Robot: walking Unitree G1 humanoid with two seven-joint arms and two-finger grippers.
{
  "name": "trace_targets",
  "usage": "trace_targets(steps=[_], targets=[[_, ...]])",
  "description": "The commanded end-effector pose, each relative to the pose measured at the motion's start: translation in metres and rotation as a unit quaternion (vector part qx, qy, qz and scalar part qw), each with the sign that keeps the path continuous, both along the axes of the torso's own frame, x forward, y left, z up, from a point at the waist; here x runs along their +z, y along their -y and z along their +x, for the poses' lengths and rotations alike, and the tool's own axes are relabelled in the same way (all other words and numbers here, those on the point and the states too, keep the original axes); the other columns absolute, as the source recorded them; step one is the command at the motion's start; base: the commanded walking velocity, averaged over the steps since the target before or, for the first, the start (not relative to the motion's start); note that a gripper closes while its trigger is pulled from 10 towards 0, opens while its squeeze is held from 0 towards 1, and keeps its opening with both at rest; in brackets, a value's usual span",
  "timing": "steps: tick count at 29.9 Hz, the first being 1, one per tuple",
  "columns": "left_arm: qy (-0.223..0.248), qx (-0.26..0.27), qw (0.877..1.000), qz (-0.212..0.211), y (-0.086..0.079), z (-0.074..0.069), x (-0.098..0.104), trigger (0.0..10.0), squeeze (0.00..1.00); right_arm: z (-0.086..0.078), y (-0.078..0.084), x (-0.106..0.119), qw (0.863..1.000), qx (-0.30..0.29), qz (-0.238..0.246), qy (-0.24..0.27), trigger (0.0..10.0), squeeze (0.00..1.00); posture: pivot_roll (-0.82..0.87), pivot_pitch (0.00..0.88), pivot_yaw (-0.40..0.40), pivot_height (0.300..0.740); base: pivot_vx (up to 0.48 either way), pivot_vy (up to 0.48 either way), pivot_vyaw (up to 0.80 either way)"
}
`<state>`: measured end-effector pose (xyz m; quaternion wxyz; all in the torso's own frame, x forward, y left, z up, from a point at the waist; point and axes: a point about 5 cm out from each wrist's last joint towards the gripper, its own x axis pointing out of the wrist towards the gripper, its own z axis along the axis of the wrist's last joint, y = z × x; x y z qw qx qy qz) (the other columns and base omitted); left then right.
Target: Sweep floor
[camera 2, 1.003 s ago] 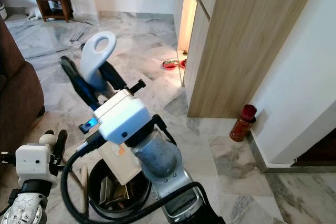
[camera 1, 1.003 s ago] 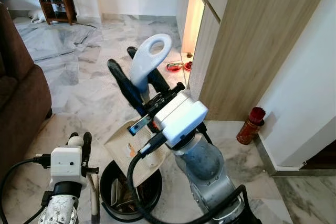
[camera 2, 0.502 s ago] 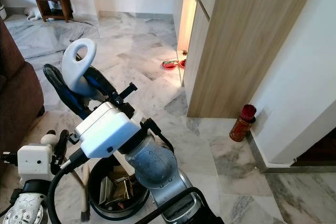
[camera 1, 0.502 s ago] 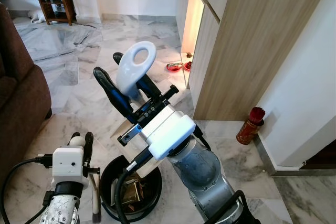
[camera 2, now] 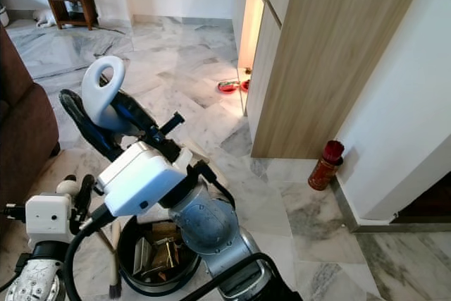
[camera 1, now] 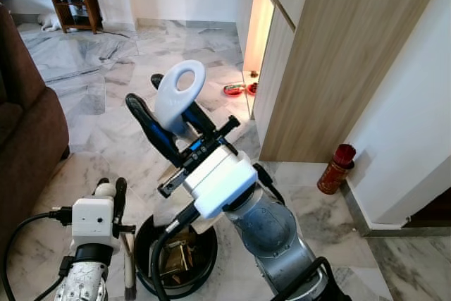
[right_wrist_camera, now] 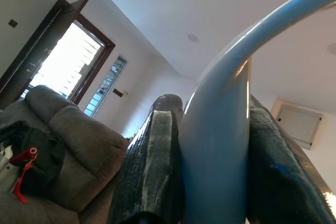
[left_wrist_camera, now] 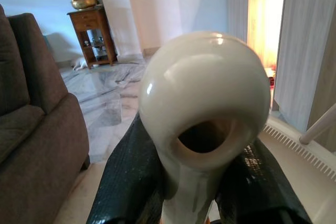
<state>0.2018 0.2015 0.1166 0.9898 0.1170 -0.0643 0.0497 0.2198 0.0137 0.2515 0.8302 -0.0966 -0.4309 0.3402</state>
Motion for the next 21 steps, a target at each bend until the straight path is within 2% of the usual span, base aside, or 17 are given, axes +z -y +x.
trace_targets(steps=[1,8,12,15,16,17,21], targets=[[0.024,-0.011,0.999,0.019,0.004,0.003,0.008,10.0,0.0,-0.008,0.004,0.014,0.999,-0.001,0.018,0.045,10.0,0.0,0.1,0.0,-0.062,0.74,0.0,0.0,0.0],[0.024,-0.013,0.999,0.017,0.006,0.003,0.007,10.0,0.0,-0.005,0.006,0.013,0.999,-0.014,0.016,0.044,10.0,0.0,0.09,0.0,-0.063,0.74,0.0,0.0,0.0],[0.025,-0.013,0.999,0.017,0.007,0.004,0.007,10.0,0.0,-0.002,0.011,0.016,0.997,-0.053,0.018,0.058,10.0,0.0,0.08,0.0,-0.063,0.74,0.0,0.0,0.0],[0.026,-0.014,0.999,0.015,0.007,0.005,0.007,10.0,0.0,0.009,0.026,0.02,0.99,-0.117,0.031,0.065,10.0,0.0,0.07,0.0,-0.058,0.74,0.0,0.0,0.0],[0.026,-0.016,0.999,0.014,0.008,0.006,0.007,10.0,0.0,0.017,0.042,0.024,0.982,-0.171,0.039,0.071,10.0,0.0,0.06,0.0,-0.053,0.74,0.0,0.0,0.0],[0.026,-0.016,0.999,0.014,0.008,0.006,0.007,10.0,0.0,0.017,0.042,0.024,0.982,-0.171,0.039,0.071,10.0,0.0,0.06,0.0,-0.053,0.74,0.0,0.0,0.0],[0.025,-0.019,0.999,0.013,0.008,0.008,0.007,10.0,0.0,0.033,0.074,0.022,0.963,-0.259,0.029,0.071,10.0,0.0,0.05,0.0,-0.047,0.74,0.0,0.0,0.0]])
